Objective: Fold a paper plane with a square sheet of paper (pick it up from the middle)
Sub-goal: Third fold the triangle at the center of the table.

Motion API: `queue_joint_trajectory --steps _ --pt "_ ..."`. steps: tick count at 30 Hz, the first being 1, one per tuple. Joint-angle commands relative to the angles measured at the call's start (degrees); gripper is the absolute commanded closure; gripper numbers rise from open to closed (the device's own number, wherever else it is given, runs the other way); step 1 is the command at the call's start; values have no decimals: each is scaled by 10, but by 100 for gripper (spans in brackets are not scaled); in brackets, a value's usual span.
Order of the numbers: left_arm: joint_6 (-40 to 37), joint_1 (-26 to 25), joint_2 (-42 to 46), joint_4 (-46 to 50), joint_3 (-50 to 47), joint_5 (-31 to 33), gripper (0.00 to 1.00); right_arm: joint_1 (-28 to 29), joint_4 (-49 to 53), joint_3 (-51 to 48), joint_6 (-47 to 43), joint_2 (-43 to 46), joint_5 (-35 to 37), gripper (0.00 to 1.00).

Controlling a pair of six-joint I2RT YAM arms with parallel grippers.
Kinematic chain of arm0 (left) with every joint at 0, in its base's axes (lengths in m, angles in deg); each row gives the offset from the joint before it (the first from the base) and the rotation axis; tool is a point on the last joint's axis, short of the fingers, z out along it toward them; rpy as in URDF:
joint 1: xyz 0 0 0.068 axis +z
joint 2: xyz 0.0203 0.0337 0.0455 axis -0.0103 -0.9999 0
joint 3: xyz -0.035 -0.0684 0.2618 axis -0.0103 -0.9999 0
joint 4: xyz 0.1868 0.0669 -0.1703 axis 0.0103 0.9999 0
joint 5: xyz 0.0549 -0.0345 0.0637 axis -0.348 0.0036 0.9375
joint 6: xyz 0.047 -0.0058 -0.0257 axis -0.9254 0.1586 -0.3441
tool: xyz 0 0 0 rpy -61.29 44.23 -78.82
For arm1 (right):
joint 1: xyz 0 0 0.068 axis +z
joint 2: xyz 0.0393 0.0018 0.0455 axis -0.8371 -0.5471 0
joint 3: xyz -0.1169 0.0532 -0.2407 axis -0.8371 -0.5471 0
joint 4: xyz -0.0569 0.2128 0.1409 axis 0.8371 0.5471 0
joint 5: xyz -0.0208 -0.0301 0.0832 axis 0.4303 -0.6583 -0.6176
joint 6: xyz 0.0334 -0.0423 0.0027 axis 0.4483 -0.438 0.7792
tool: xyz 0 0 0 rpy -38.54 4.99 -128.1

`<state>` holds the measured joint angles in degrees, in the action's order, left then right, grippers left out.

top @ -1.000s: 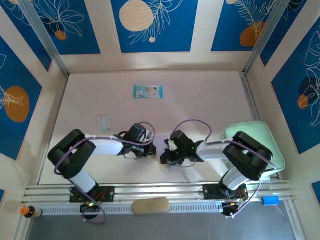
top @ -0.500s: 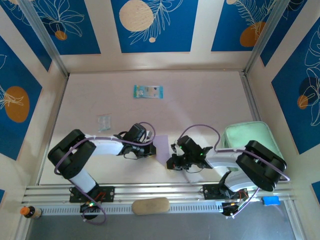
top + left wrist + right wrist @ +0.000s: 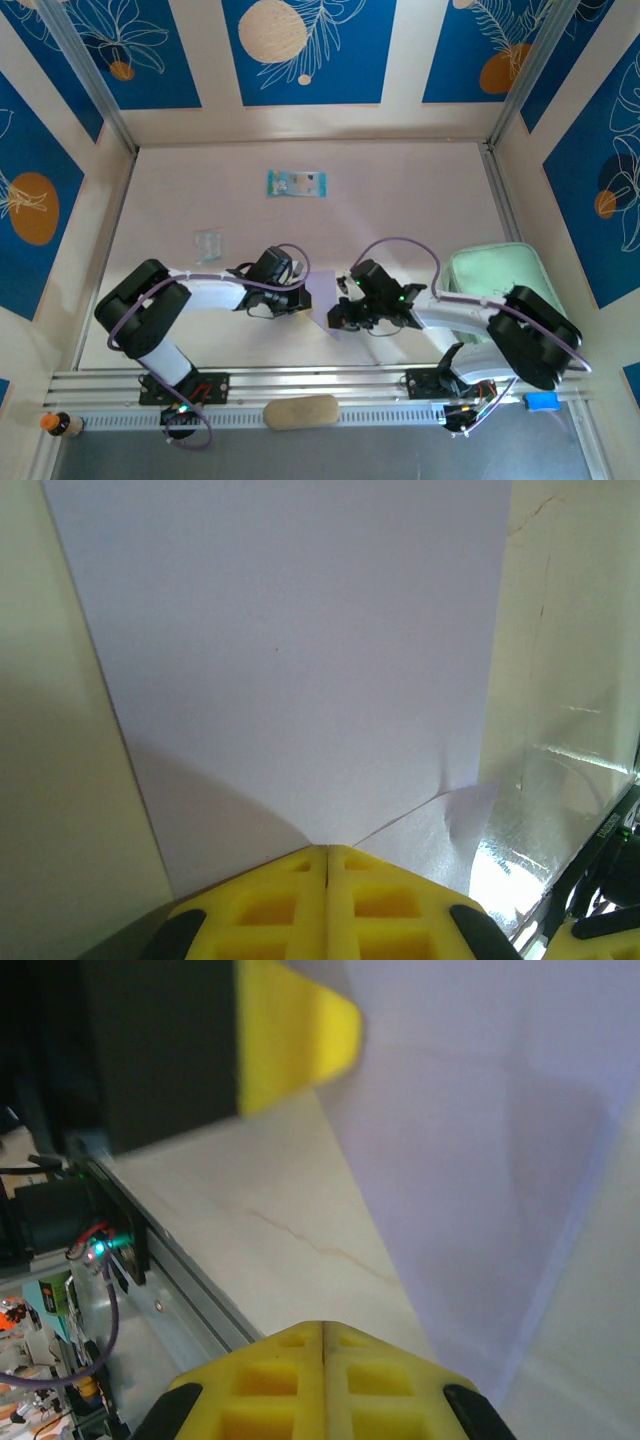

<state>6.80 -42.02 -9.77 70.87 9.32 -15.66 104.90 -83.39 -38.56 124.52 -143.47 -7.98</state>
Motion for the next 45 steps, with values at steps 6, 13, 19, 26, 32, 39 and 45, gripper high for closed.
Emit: queue_joint_trajectory --steps 6,13,19,26,32,39,45 --pt "-9 6 3 56 -11 48 99 9 2 16 -15 -95 -12 96" --pt "6 7 13 44 -24 63 99 21 8 -84 6 -7 -16 96" --pt "29 6 12 14 -35 63 99 15 50 -128 26 91 6 95" --pt "114 -22 43 -47 -74 100 98 -39 139 -62 -19 150 48 91" --pt "121 -53 77 -32 -65 145 88 -76 139 -9 -36 120 65 80" --pt "60 -47 140 56 -35 169 64 -82 122 32 -61 51 45 66" --pt "40 -23 159 79 -32 138 54 -83 81 52 -67 -13 10 65"
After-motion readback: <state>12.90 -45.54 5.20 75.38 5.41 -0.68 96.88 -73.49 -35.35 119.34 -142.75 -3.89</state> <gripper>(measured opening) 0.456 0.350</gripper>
